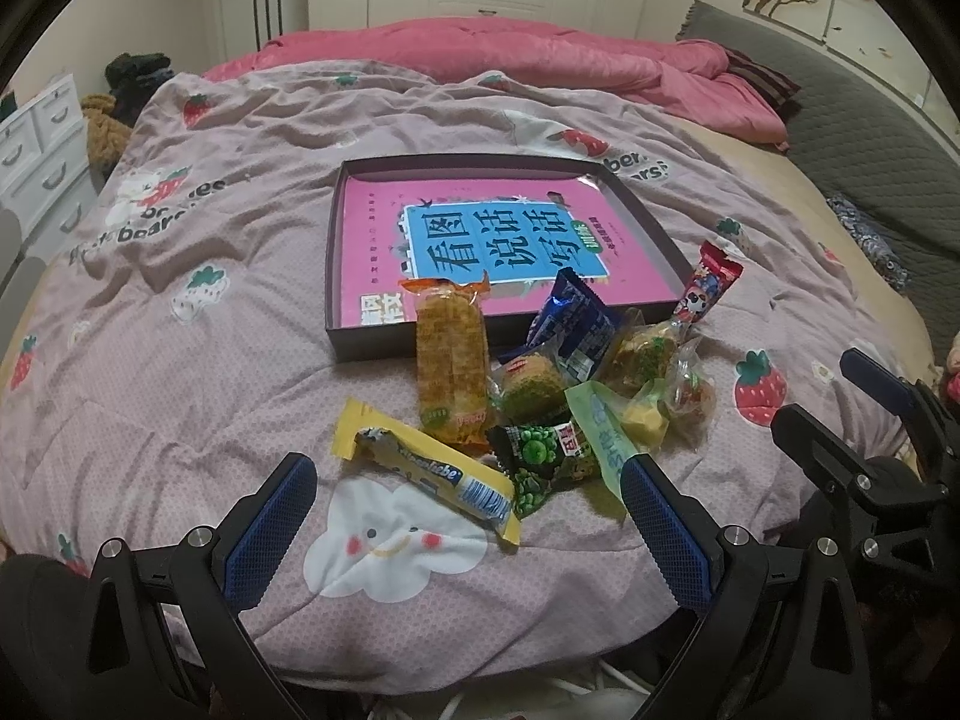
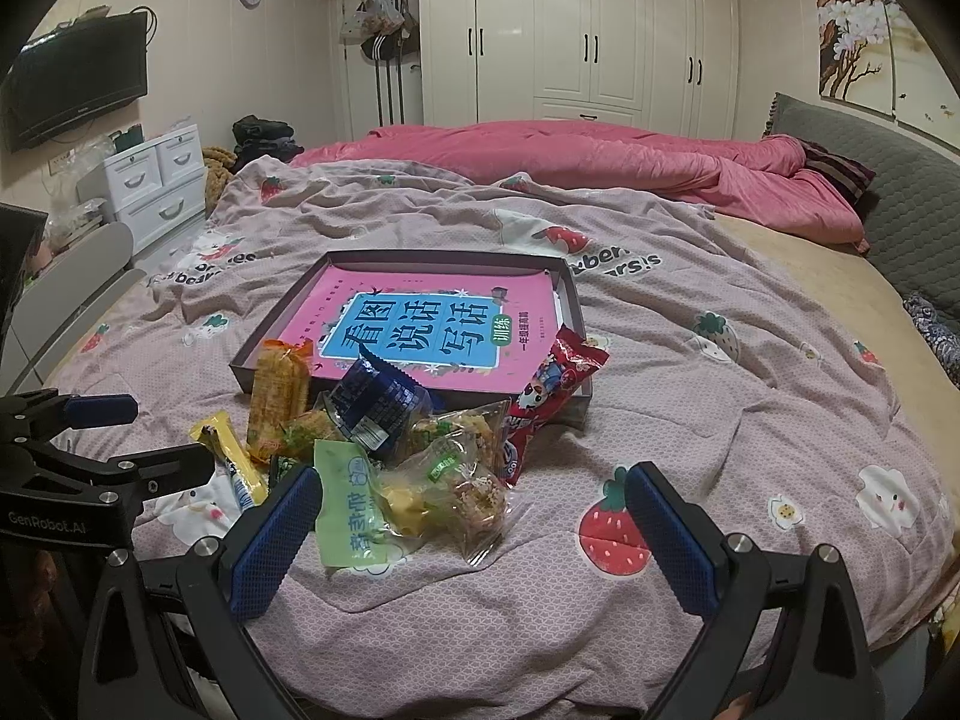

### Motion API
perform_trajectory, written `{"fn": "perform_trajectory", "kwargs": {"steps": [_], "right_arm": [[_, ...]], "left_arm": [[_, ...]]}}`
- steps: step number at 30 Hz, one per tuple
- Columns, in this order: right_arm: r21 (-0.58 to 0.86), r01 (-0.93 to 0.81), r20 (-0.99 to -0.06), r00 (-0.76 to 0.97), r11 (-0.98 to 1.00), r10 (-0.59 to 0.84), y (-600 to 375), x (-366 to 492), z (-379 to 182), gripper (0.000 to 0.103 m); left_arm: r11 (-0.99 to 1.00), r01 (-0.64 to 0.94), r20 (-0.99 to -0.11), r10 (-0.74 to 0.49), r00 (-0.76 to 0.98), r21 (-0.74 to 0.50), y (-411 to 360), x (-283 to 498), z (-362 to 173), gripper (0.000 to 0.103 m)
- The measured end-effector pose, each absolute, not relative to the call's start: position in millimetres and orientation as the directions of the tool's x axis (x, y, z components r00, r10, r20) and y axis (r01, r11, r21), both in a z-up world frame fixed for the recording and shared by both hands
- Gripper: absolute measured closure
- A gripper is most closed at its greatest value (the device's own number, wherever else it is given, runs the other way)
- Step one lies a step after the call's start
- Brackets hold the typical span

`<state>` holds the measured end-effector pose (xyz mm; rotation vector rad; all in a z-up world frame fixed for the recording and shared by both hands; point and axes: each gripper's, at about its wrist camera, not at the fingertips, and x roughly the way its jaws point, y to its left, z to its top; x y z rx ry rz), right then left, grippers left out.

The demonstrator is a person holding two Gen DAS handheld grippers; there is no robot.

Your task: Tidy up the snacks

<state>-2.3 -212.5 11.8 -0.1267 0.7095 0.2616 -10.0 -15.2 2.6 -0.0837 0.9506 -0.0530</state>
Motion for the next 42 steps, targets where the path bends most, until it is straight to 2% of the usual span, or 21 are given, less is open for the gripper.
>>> {"fn": "perform_trajectory", "kwargs": {"steps": [22, 31, 42], "right_arm": [[0.003, -0.252, -0.725, 0.666, 0.968, 0.176, -218.1, 15.6, -7.7, 0.002], [0.022, -0.231, -0.757, 0.632, 0.973, 0.167, -222.0, 25.9, -18.0, 0.002], [0.059, -0.207, -0.815, 0.555, 0.976, 0.168, -224.1, 47.4, -39.9, 0.005]], "left_arm": [[0.967, -0.143, -0.882, -0.123, 0.456, -0.209, 25.9, 3.8, -33.3, 0.002], [0.961, -0.168, -0.911, -0.141, 0.387, -0.220, 19.3, 22.0, -55.5, 0.002], [0.962, -0.185, -0.914, -0.116, 0.390, -0.201, 19.7, 35.4, -63.6, 0.002]]}}
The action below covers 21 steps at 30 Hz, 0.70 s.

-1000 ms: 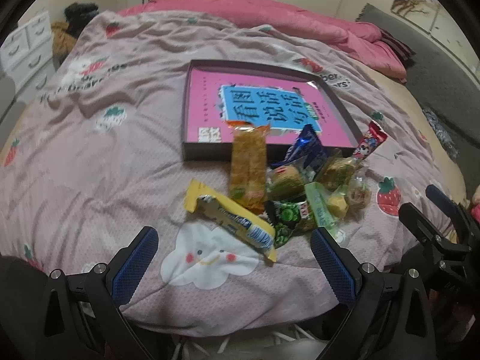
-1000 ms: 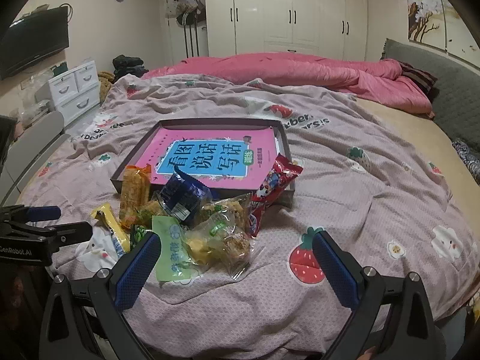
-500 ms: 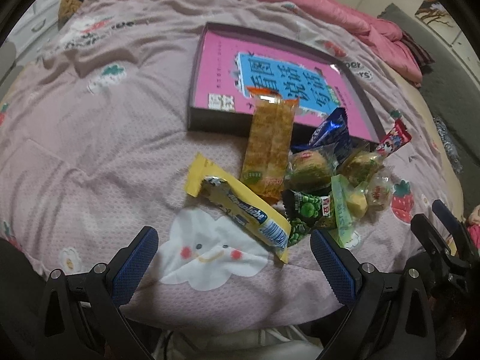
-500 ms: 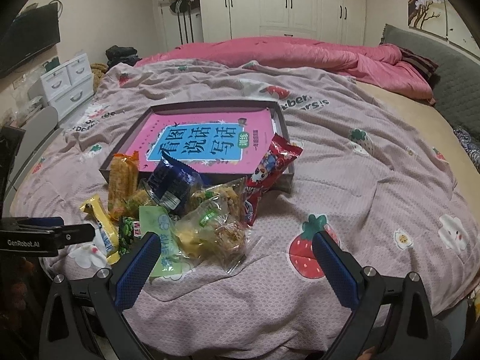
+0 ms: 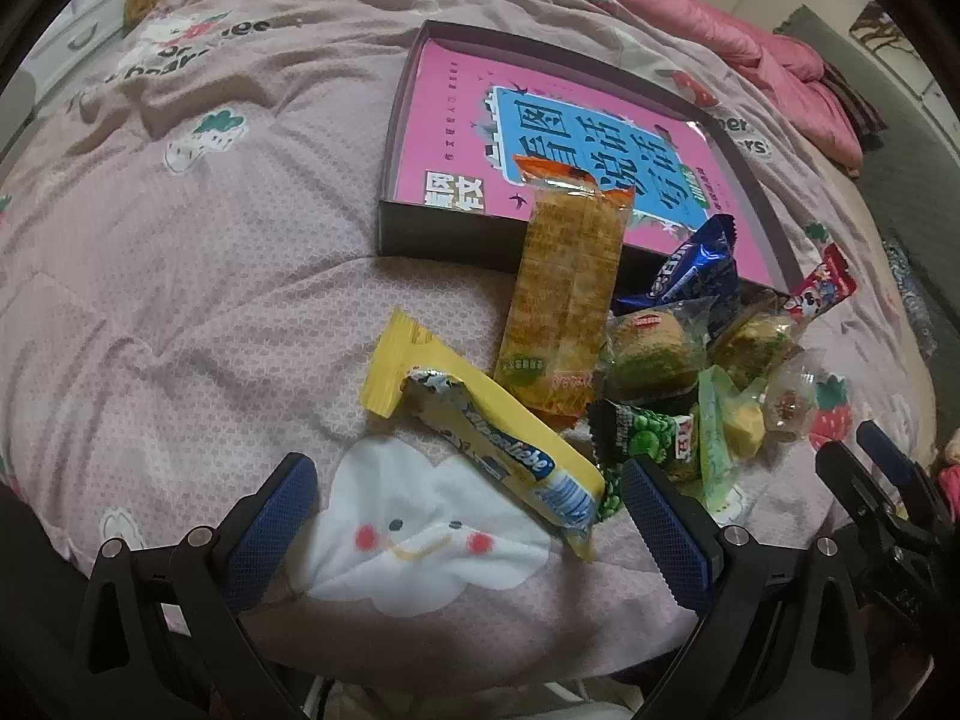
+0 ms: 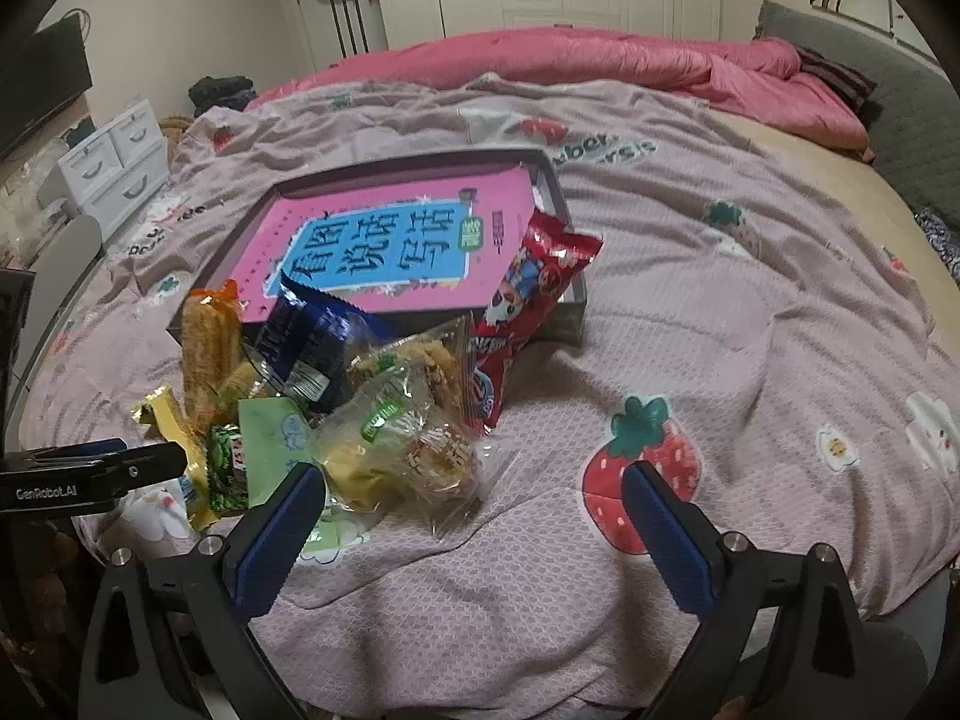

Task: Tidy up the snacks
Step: 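Lower the left gripper onto the yellow stick snack and close it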

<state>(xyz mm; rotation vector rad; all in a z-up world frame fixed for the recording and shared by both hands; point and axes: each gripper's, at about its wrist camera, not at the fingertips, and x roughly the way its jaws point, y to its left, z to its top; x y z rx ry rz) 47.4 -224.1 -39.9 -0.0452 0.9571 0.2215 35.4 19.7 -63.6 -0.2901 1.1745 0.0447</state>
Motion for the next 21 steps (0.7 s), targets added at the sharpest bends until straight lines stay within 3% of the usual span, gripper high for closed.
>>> {"fn": "perform_trajectory", "kwargs": {"steps": [7, 14, 21], "right_arm": [[0.061, -0.226, -0.838, 0.518, 0.972, 0.173, -219.3, 59.2, -52.0, 0.012], [0.081, -0.252, -0.846, 0.495, 0.964, 0.200, -216.4, 71.5, -59.4, 0.032], [0.086, -0.271, -0.837, 0.502, 0.959, 0.217, -215.8, 74.8, -59.4, 0.036]], "left_arm": [[0.961, -0.183, -0.915, -0.124, 0.383, -0.207, 18.6, 41.1, -69.4, 0.009], [0.954, -0.197, -0.911, -0.134, 0.390, -0.225, 22.2, 48.0, -73.2, 0.023], [0.949, -0.209, -0.913, -0.145, 0.381, -0.238, 23.7, 50.4, -77.5, 0.030]]}}
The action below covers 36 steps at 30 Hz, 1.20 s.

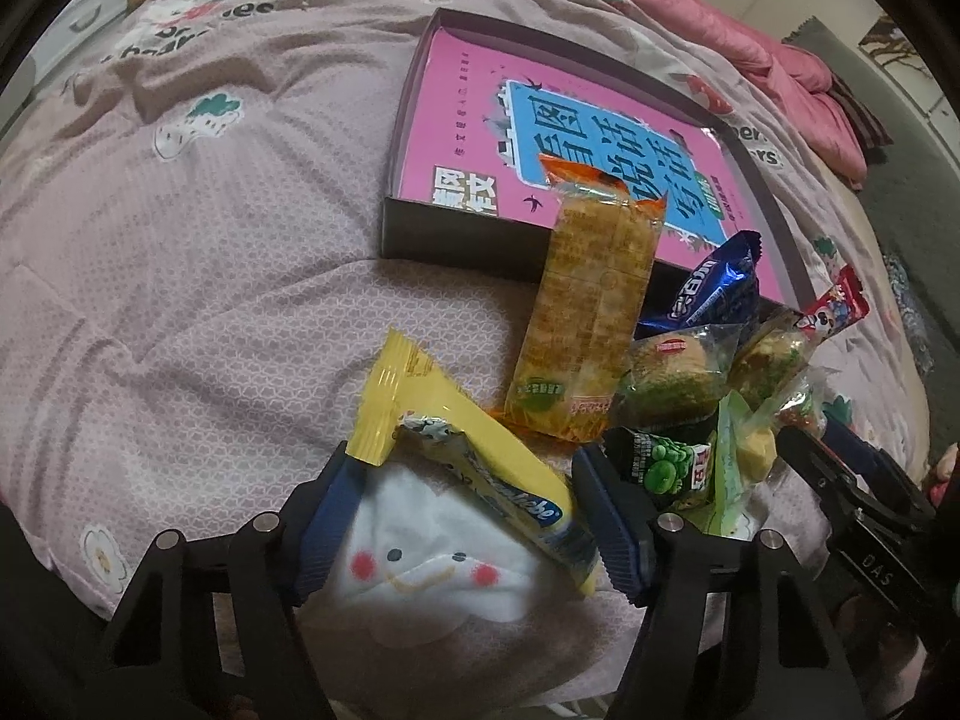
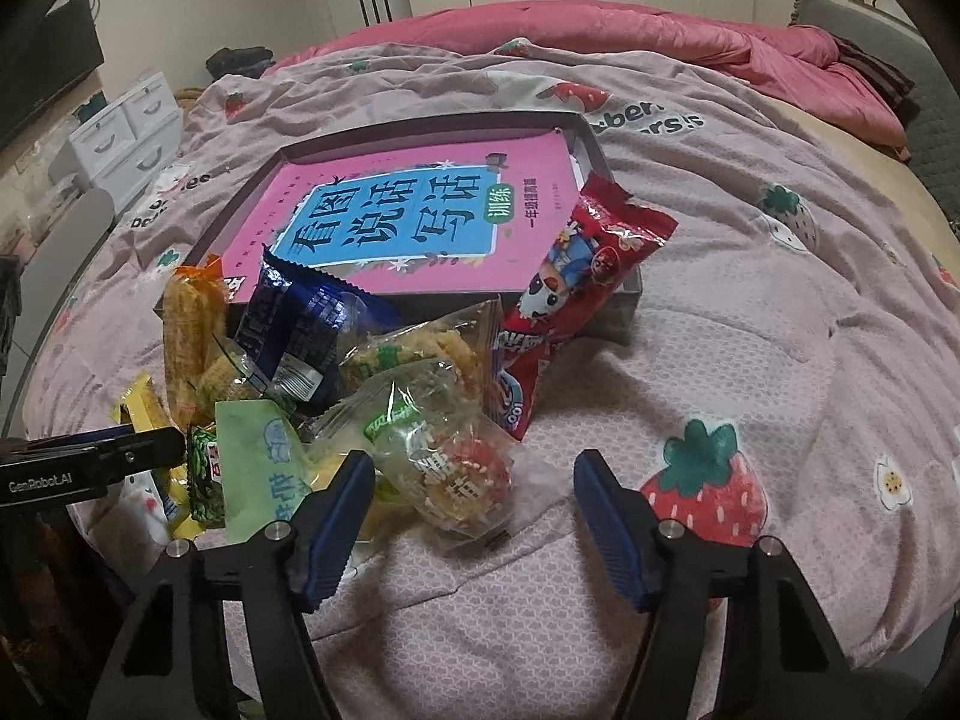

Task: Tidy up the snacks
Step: 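Lower the left gripper onto the yellow stick snack and close it, then carry the yellow snack over the tray while the right gripper grasps a pastry bag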

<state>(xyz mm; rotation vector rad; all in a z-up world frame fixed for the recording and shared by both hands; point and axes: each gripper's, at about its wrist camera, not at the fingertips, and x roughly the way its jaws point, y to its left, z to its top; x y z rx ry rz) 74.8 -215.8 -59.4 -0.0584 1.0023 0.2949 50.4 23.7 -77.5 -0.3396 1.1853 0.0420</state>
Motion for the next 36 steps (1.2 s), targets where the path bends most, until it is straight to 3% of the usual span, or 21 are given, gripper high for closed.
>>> {"fn": "perform_trajectory", "kwargs": {"steps": [10, 15, 22, 36], "right_arm": [[0.106, -0.271, -0.815, 0.527, 0.957, 0.240, -219.3, 71.8, -51.8, 0.039], [0.113, -0.271, -0.803, 0.541, 0.956, 0.248, -221.9, 69.0, -48.1, 0.040], [0.128, -0.266, -0.778, 0.570, 0.955, 0.263, -227.1, 65.9, -39.3, 0.040], [0.121, -0.297, -0.687, 0.664, 0.947, 0.296, -227.9, 55.0, -12.1, 0.040]], "left_arm": [[0.945, -0.222, -0.918, -0.149, 0.368, -0.242, 31.0, 52.2, -82.5, 0.071], [0.930, -0.228, -0.905, -0.186, 0.382, -0.287, 41.8, 47.5, -79.1, 0.084], [0.932, -0.193, -0.876, -0.197, 0.441, -0.306, 46.7, 40.6, -58.4, 0.090], [0.962, -0.103, -0.789, -0.145, 0.597, -0.254, 40.2, 33.2, -7.8, 0.090]]}}
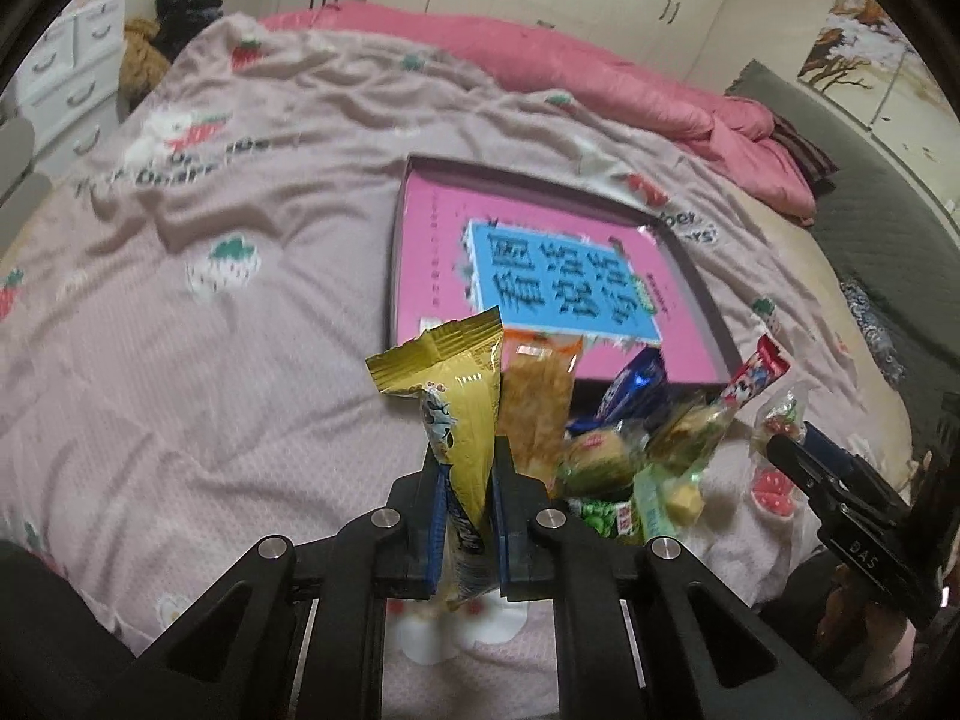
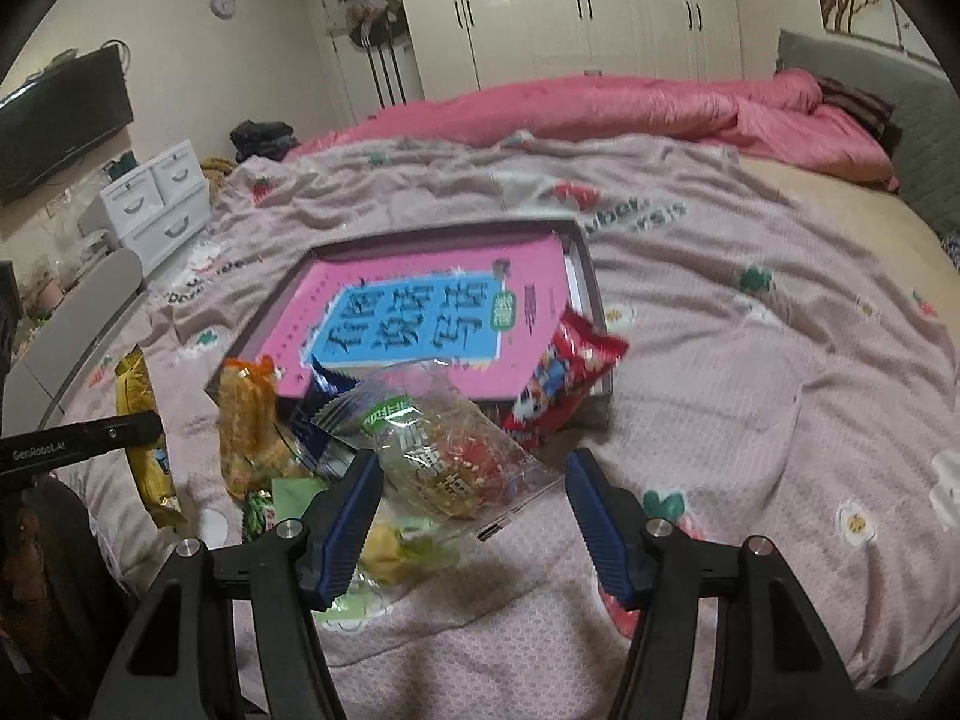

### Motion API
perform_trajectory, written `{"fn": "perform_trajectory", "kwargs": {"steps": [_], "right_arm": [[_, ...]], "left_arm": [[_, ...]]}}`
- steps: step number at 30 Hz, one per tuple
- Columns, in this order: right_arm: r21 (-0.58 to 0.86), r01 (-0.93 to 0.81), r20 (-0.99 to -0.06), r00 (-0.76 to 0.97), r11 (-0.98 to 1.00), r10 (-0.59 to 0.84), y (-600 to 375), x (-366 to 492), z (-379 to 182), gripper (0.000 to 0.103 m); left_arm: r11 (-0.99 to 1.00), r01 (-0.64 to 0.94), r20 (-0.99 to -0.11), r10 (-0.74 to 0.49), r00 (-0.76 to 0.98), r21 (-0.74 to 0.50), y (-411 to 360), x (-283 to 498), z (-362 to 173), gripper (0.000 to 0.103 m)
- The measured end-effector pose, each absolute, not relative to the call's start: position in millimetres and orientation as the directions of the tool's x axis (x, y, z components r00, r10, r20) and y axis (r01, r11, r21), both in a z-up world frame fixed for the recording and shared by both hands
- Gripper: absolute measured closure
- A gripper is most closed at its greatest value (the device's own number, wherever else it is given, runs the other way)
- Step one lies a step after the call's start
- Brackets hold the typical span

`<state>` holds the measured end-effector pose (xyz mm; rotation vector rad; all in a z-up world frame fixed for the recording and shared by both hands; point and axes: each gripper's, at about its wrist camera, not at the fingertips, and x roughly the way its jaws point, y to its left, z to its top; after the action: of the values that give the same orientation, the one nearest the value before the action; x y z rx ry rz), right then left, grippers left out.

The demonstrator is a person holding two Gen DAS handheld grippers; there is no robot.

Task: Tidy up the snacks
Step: 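Carry the yellow snack over the tray while the right gripper grasps a pastry bag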

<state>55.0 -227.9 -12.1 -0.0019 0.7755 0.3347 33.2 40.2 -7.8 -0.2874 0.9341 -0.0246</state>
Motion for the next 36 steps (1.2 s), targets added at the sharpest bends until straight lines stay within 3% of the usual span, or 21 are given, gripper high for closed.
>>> {"fn": "perform_trajectory", "kwargs": {"steps": [22, 36], "right_arm": [[0.139, -0.311, -0.584, 0.741, 0.940, 0.331, -226.1, 75.2, 12.5, 0.040], [0.130, -0.314, -0.580, 0.745, 0.940, 0.329, -221.1, 96.6, 9.3, 0.040]], "left_arm": [[0.971, -0.074, -0.668, -0.099, 0.737, -0.225, 40.3, 69.4, 30.9, 0.090], [0.966, -0.097, -0.623, -0.076, 0.778, -0.238, 47.1, 113.3, 26.7, 0.090]]}}
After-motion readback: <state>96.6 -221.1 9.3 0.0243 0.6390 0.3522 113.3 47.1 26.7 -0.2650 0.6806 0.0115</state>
